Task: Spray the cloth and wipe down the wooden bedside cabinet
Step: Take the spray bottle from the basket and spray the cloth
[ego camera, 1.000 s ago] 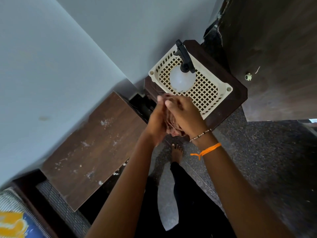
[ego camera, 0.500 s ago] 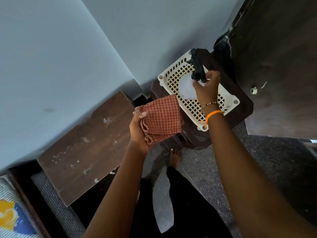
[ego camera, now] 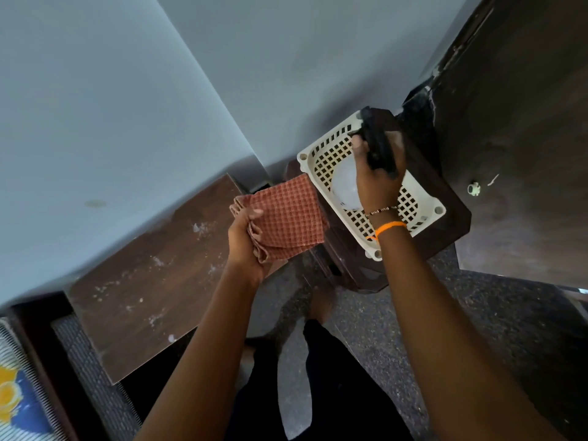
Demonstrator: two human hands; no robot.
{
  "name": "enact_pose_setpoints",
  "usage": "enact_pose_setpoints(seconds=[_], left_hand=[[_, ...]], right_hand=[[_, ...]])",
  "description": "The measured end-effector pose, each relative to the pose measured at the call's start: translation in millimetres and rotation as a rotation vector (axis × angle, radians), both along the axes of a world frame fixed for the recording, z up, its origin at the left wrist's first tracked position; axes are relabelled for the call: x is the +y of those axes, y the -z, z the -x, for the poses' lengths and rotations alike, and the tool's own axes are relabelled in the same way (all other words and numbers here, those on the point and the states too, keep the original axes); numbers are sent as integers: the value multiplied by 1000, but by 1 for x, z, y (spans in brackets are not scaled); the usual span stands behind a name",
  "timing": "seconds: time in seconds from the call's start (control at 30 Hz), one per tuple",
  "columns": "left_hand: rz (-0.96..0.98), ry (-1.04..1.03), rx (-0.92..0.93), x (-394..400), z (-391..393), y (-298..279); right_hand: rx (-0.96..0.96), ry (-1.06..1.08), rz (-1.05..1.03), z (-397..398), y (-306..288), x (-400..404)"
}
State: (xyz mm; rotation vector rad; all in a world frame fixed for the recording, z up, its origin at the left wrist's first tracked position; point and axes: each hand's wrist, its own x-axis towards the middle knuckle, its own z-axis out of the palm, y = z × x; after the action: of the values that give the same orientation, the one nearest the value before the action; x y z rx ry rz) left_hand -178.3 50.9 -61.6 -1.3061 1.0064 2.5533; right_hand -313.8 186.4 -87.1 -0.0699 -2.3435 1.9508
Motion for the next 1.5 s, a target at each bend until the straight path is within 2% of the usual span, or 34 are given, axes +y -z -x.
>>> enact_pose_setpoints(seconds=[0.07, 0.13, 0.33, 0.6, 0.73, 0.93, 1.1, 1.3, 1.5], left_hand=[[-17, -7, 42, -6, 4, -6], [-36, 1, 112, -16, 5, -14], [-30, 105, 280, -38, 5, -25], [-5, 193, 355, -49, -7, -25], [22, 227, 360, -53, -16, -26], [83, 284, 323, -51, -23, -28], [133, 310, 272, -50, -25, -29], [132, 308, 323, -57, -32, -33], [107, 288, 342, -54, -34, -30]], right_hand=[[83, -3, 40, -16, -22, 2], [92, -122, 34, -33, -39, 2], [-218, -369, 125, -78, -38, 4], [-6, -803, -124, -109, -21, -16], [66, -778, -88, -109, -26, -23], [88, -701, -177, -115, -25, -37], [2, -618, -146, -118, -22, -35], [-194, -525, -81, -125, -5, -29], [-300, -441, -38, -130, -6, -27]])
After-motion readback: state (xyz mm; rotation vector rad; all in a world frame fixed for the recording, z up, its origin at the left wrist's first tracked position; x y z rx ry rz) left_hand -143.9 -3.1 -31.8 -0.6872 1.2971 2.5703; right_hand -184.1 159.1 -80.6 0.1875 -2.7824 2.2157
